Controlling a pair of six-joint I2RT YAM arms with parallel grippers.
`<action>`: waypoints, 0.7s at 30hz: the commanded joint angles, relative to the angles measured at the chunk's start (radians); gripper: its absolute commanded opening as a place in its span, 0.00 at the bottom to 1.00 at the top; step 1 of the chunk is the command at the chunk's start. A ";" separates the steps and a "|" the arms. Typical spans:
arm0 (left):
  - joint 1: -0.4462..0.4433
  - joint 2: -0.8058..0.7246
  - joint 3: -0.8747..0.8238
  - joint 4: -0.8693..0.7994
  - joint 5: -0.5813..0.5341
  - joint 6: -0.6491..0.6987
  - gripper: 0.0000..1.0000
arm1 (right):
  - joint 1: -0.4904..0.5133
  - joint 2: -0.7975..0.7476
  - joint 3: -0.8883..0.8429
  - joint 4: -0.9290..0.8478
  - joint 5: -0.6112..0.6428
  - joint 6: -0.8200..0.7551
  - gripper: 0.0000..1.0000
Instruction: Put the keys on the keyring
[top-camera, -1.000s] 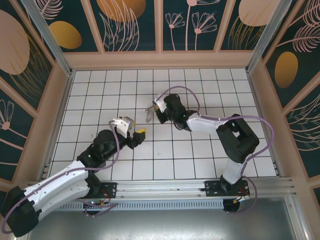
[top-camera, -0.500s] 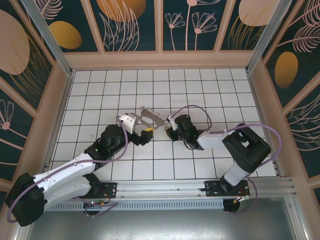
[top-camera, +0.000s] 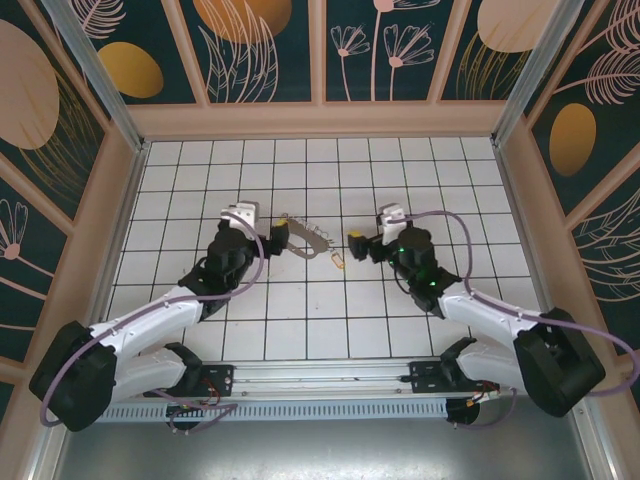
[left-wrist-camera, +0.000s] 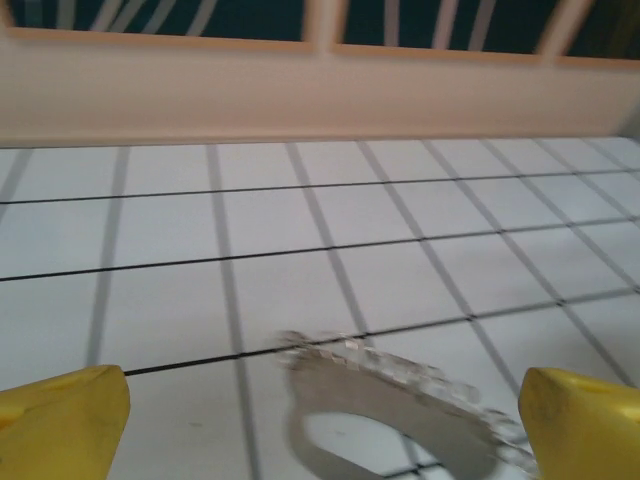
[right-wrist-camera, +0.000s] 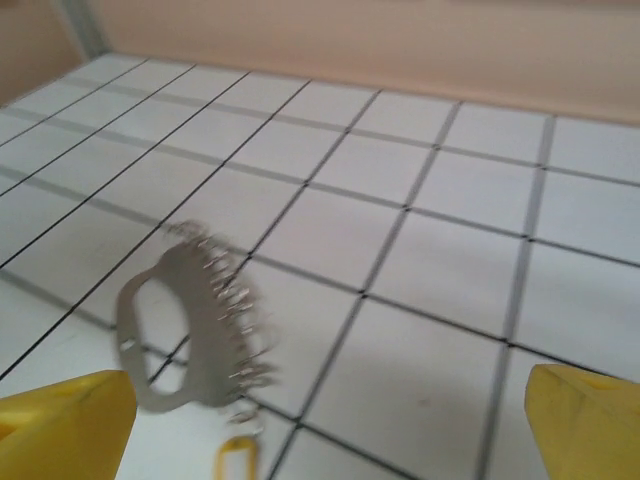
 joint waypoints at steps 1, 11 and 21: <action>0.078 0.037 -0.003 0.058 -0.108 -0.014 0.99 | -0.131 -0.028 -0.058 0.134 -0.035 0.012 0.99; 0.264 -0.044 -0.192 0.315 -0.316 0.098 0.99 | -0.433 0.048 -0.170 0.475 -0.177 -0.041 0.99; 0.441 0.177 -0.252 0.659 -0.200 0.212 0.99 | -0.557 0.218 -0.106 0.570 -0.216 -0.127 0.99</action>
